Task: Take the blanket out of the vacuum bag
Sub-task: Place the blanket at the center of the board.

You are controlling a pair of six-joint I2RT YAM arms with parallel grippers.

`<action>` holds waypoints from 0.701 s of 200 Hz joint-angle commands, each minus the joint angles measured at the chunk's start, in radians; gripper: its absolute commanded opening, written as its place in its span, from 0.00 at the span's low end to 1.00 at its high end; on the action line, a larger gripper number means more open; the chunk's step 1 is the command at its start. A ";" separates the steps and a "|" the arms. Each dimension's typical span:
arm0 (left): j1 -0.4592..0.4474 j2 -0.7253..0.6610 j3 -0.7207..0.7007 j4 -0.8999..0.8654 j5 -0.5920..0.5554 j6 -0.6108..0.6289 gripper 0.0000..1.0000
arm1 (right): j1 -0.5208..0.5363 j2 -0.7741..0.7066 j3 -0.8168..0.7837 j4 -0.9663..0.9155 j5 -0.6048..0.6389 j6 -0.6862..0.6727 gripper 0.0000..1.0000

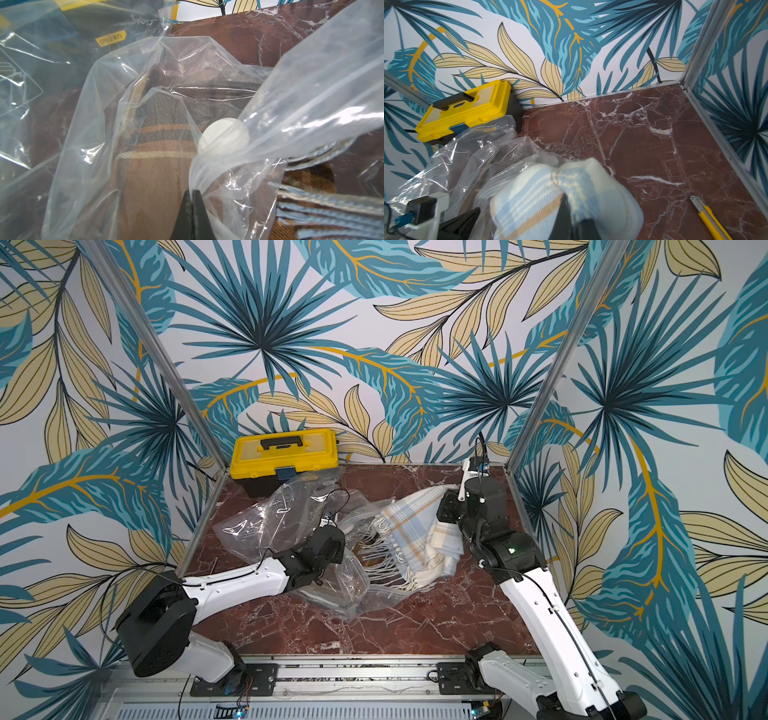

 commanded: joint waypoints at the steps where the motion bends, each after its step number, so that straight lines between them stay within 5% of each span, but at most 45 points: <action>1: 0.009 -0.033 -0.037 -0.094 -0.039 -0.020 0.00 | -0.048 0.008 -0.032 0.092 0.058 -0.057 0.00; 140: 0.009 -0.113 -0.055 -0.226 -0.099 -0.035 0.00 | -0.413 0.355 -0.161 0.475 -0.092 -0.155 0.00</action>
